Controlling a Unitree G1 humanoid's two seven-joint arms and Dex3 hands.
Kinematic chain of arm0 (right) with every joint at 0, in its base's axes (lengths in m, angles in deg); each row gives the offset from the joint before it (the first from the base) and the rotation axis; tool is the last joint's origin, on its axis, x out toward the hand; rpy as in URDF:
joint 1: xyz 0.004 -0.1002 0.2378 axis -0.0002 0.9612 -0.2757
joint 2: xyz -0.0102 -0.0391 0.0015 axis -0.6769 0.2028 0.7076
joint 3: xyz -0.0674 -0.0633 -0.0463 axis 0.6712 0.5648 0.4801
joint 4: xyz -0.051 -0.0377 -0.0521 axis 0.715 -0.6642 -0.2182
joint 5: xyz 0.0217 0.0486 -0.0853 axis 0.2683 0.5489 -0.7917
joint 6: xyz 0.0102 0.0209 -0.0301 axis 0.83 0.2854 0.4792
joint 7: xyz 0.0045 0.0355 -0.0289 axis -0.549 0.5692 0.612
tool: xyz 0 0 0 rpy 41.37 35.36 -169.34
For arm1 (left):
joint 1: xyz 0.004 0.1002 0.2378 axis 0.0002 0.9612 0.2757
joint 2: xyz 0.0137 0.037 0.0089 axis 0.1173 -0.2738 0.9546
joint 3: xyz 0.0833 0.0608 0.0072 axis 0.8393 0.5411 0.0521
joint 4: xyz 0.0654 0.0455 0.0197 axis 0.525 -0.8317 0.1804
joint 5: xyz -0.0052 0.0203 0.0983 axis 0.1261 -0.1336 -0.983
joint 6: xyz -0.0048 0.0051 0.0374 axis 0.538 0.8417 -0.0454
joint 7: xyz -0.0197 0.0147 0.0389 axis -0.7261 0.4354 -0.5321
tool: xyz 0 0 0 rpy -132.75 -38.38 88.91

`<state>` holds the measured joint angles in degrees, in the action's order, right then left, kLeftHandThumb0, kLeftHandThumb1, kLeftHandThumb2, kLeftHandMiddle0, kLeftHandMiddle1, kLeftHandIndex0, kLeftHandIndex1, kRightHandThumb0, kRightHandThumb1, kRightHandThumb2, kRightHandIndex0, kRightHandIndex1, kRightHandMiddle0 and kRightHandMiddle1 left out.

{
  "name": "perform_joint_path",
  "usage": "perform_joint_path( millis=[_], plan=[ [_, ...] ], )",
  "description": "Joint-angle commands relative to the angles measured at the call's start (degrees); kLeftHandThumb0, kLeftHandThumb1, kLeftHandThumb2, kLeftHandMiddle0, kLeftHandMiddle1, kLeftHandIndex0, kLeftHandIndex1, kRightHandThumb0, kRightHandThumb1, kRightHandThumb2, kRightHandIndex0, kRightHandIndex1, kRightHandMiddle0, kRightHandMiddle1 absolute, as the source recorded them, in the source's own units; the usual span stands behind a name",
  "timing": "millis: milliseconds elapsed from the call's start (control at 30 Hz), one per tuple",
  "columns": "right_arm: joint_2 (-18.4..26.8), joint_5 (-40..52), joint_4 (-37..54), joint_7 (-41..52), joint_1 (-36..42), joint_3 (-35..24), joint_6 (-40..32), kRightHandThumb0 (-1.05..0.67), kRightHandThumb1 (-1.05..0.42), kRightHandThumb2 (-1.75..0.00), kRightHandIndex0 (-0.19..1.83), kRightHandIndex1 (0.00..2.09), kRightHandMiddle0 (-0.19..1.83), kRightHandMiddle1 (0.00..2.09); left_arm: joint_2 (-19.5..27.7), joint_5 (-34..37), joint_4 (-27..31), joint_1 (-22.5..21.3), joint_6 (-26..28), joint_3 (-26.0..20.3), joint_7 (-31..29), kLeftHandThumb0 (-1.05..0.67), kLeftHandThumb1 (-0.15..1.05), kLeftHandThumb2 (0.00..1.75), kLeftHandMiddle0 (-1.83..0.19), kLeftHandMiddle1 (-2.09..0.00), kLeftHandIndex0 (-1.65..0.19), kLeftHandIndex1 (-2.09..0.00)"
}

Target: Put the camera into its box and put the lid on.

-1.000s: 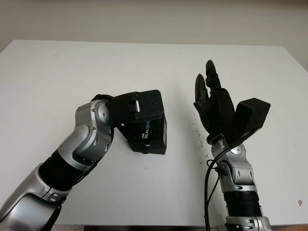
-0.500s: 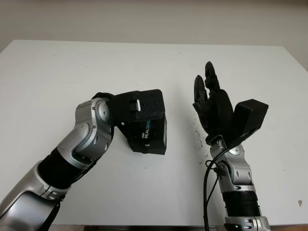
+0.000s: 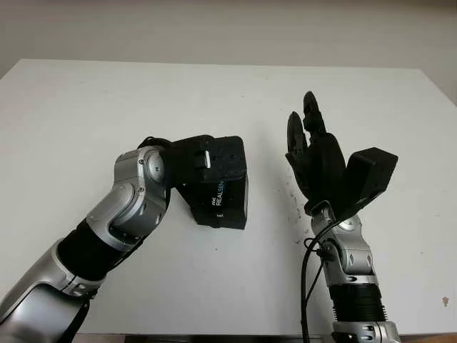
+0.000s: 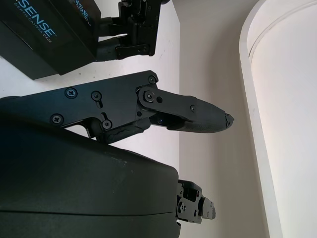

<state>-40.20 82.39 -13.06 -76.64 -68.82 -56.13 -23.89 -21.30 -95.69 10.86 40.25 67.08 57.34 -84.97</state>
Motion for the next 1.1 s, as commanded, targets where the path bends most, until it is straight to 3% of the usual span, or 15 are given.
perform_joint_path(
  millis=[0, 267, 433, 567, 700, 900, 1067],
  plan=[
    [-0.1, 0.1, -0.1, 0.1, -0.5, 0.0, 0.8, -0.59, -1.05, -0.54, -0.11, 0.06, -0.1, 0.07, -1.2, 0.3, 0.1, -1.0, -1.4, 1.0, -0.3, -0.18, 0.93, 0.06, -0.44, -1.79, -0.31, -1.67],
    [-0.1, -0.2, -0.8, 0.3, -0.6, 0.2, 1.6, -0.6, -1.05, -0.54, -0.11, 0.06, -0.11, 0.07, -0.8, -0.5, -0.2, -0.5, -3.7, 1.4, -0.4, -0.15, 0.92, 0.05, -0.25, -1.79, -0.28, -1.7],
    [-0.4, 0.0, -0.8, 0.3, -0.6, 0.2, 1.4, -0.6, -1.05, -0.55, -0.11, 0.06, -0.11, 0.07, -0.3, -1.2, -0.4, 0.3, -6.9, 1.7, -0.3, -0.17, 0.91, 0.05, 0.03, -1.78, -0.3, -1.71],
    [-0.6, 0.0, -0.9, 0.2, -0.7, 0.1, 1.3, -0.59, -1.05, -0.54, -0.11, 0.06, -0.1, 0.07, -0.7, -1.2, -0.3, 0.7, -6.8, 1.7, -0.9, -0.15, 0.91, 0.05, -0.11, -1.86, -0.29, -1.78],
    [-0.7, 0.0, -1.7, 0.5, -0.8, 0.1, 2.3, -0.6, -1.05, -0.53, -0.12, 0.05, -0.11, 0.07, -0.7, -1.4, 0.1, 0.5, -7.2, 2.0, -1.5, -0.17, 0.91, 0.05, -0.07, -1.93, -0.29, -1.83],
    [-0.8, 0.2, -2.1, 0.8, -0.9, 0.1, 2.3, -0.6, -1.05, -0.54, -0.12, 0.05, -0.1, 0.07, -1.8, -3.1, 0.1, -0.9, -4.8, 3.1, -3.3, -0.19, 0.9, 0.04, -0.44, -1.8, -0.33, -1.72],
    [-0.9, 0.2, -2.2, 0.6, -0.9, 0.2, 2.1, -0.6, -1.05, -0.53, -0.11, 0.05, -0.1, 0.07, -3.1, -3.6, -0.3, -2.9, -0.9, 3.6, -5.5, -0.2, 0.89, 0.04, -0.47, -1.78, -0.35, -1.65]
  ],
)
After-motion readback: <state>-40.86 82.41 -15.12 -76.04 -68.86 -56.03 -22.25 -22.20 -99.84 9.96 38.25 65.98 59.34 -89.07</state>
